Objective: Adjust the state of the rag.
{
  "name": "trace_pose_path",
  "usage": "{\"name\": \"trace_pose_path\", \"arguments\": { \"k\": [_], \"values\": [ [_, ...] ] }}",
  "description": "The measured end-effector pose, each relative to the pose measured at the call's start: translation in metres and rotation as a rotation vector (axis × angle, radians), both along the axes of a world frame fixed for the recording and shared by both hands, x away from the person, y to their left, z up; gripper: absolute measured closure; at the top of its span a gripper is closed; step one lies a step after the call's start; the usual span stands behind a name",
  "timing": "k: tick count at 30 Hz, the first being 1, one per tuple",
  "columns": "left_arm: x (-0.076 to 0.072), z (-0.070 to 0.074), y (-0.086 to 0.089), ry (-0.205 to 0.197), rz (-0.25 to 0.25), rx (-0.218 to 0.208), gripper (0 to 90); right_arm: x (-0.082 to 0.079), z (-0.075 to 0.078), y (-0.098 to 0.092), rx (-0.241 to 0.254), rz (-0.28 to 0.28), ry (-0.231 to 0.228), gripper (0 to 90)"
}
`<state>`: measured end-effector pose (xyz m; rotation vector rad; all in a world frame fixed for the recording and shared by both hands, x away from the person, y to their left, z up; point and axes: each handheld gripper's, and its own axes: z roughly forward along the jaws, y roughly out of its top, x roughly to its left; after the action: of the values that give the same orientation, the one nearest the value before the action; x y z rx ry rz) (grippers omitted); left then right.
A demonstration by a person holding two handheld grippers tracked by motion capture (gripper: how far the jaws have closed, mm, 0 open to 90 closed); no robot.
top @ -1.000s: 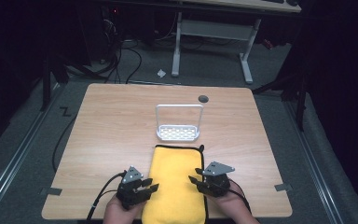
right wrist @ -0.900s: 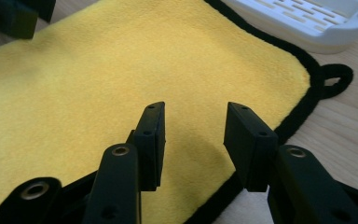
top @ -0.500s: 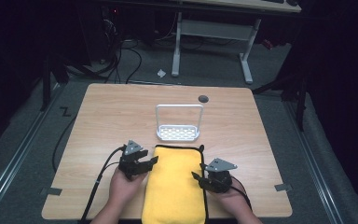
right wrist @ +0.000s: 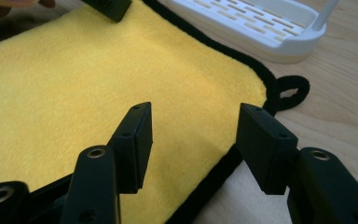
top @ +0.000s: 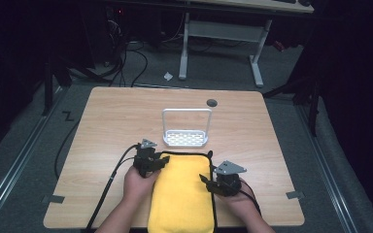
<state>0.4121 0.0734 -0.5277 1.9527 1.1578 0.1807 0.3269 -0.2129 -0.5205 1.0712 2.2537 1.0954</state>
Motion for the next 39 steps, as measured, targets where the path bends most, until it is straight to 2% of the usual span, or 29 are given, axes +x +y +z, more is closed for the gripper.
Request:
{"name": "trace_pose_path", "arguments": {
  "k": [4,9,10,13,14,16,19,26,33,36,39],
  "values": [
    [0.0,-0.004,0.003,0.014,0.007,-0.019,67.9,0.016,0.003,0.002,0.019,-0.038,0.003,46.6],
    [-0.001,-0.01,0.009,-0.003,0.002,-0.052,73.9,0.028,0.003,0.005,0.032,-0.05,0.011,46.8],
    [-0.001,-0.01,0.009,-0.004,0.0,-0.053,74.5,0.031,0.003,0.007,0.036,-0.057,0.024,46.5],
    [-0.003,-0.011,0.008,-0.018,-0.007,-0.045,74.8,0.041,-0.001,0.013,0.014,-0.072,0.049,45.9],
    [-0.003,-0.011,0.008,-0.017,-0.005,-0.051,74.5,0.046,-0.005,0.017,-0.018,-0.082,0.063,45.4],
    [-0.004,-0.012,0.009,-0.016,-0.007,-0.063,74.4,0.048,-0.008,0.019,-0.037,-0.09,0.075,44.3],
    [-0.005,-0.012,0.01,-0.014,-0.008,-0.07,73.5,0.05,-0.01,0.023,-0.057,-0.103,0.063,43.7],
    [-0.006,-0.012,0.01,-0.011,-0.01,-0.074,72.8,0.056,-0.011,0.028,-0.06,-0.139,0.056,43.0],
    [-0.006,-0.012,0.01,-0.01,-0.006,-0.077,72.2,0.056,-0.011,0.029,-0.065,-0.146,0.061,43.2],
    [-0.006,-0.012,0.01,-0.011,-0.004,-0.078,71.7,0.054,-0.011,0.03,-0.065,-0.156,0.062,46.5],
    [-0.006,-0.012,0.01,-0.011,0.002,-0.079,71.7,0.053,-0.011,0.031,-0.046,-0.148,0.078,55.6]
  ]
}}
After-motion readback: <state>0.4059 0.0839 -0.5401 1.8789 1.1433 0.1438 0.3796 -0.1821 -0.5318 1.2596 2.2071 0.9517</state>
